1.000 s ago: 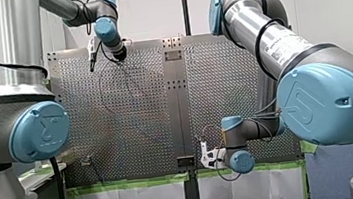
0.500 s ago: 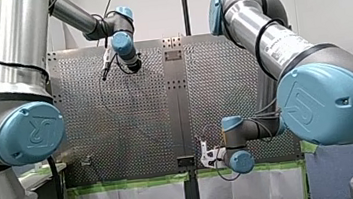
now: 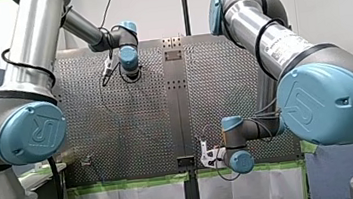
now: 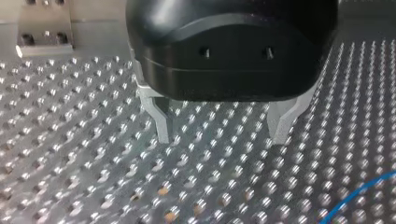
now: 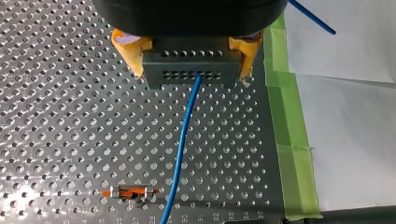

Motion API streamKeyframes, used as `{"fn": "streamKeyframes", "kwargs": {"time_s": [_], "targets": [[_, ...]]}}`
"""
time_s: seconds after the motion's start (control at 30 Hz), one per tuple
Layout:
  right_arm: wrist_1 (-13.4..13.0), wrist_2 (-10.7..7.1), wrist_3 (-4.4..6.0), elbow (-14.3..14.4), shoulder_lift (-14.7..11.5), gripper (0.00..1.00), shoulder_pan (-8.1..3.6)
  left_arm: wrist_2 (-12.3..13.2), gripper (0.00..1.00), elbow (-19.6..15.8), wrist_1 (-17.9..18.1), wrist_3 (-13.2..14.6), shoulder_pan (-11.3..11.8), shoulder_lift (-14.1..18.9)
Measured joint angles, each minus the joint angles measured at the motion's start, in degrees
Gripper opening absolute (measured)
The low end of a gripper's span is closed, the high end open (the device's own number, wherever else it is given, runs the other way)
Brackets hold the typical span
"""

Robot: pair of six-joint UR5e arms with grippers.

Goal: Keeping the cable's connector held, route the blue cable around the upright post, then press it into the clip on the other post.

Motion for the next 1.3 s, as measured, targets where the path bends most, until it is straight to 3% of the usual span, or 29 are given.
{"fn": "streamKeyframes", "kwargs": {"time_s": [0.2, 0.53, 1.03, 1.3], "targets": [[0.1, 0.0, -0.06, 0.0, 0.0, 0.0, 0.0, -0.8, 1.0, 2.0, 1.2, 2.8, 0.5, -0.6], [0.0, -0.01, -0.04, 0.0, 0.0, 0.0, 0.0, -1.6, 1.0, 2.2, 0.2, 7.4, 1.5, -2.7], [0.1, 0.07, -0.03, 0.0, 0.0, 0.0, 0.0, -1.3, 1.0, 2.3, -0.4, 10.9, 1.9, -7.4], [0.1, 0.11, -0.01, 0.0, 0.0, 0.0, 0.0, -1.6, 1.0, 2.3, -0.6, 12.0, 2.4, -8.0]]}}
